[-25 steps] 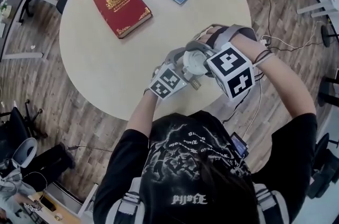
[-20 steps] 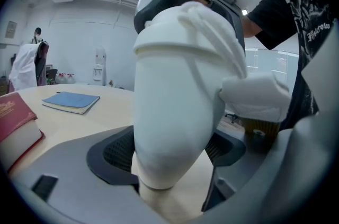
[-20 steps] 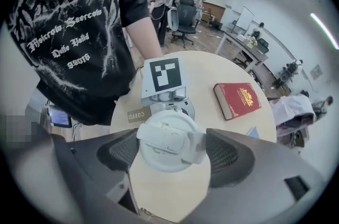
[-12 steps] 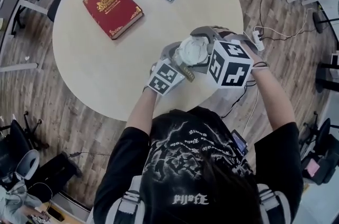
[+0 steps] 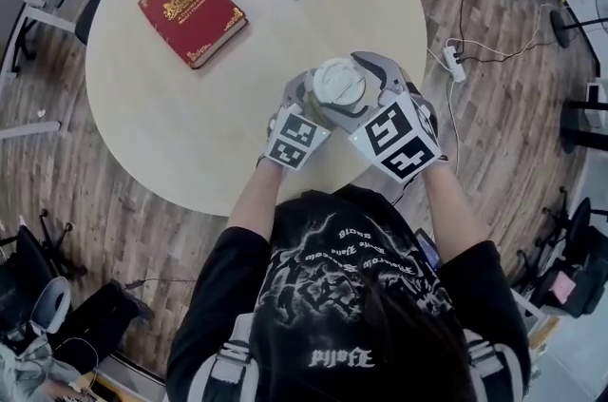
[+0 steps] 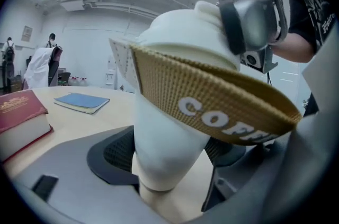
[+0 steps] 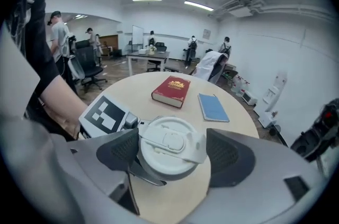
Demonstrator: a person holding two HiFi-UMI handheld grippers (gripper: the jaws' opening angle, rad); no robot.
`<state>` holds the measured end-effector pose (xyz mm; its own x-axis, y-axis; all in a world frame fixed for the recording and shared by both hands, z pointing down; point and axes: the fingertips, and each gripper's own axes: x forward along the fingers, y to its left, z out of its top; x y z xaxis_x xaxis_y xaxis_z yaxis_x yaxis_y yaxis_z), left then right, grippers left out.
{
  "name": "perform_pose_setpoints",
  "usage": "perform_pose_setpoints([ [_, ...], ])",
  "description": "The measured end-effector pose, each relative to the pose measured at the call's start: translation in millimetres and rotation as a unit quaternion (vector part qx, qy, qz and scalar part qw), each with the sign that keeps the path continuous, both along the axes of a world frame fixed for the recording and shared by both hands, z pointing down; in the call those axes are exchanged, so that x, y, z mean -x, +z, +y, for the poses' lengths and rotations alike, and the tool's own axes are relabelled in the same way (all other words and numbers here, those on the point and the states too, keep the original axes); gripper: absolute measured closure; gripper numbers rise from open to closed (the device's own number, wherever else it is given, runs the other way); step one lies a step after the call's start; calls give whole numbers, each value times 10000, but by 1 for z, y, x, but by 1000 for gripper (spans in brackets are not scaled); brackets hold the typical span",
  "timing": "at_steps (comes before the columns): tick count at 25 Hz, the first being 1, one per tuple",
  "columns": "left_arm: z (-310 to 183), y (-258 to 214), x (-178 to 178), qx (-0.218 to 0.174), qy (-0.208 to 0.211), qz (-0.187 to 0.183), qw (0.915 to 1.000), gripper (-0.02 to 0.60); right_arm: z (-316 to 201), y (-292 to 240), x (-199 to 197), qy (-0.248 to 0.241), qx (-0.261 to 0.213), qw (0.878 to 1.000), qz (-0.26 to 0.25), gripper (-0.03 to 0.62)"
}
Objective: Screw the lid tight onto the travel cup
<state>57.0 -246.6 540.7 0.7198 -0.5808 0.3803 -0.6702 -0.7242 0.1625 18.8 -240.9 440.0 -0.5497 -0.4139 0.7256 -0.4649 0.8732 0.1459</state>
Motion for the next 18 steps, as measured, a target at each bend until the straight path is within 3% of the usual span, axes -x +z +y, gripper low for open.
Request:
perform_pose_setpoints([
  [6, -1, 0, 0, -1, -198, 42, 9998, 171, -10, -5, -3, 1416, -277, 9875, -637, 187],
  [9, -3, -1, 0, -7, -278, 106, 9996, 172, -15, -7, -3, 1873, -396, 9789, -709, 186],
  [14, -2, 0, 0, 4, -109, 110, 9999, 172, -12, -6, 0, 1708, -475, 9818, -688, 183],
  [16, -2, 0, 0, 26, -13, 142, 9999, 172, -10, -13, 1, 1422, -259, 9831, -1120, 184],
  [18, -1, 0, 0, 27, 157, 119, 9998, 172, -10, -28, 3, 1045, 59, 9751, -1957, 152],
])
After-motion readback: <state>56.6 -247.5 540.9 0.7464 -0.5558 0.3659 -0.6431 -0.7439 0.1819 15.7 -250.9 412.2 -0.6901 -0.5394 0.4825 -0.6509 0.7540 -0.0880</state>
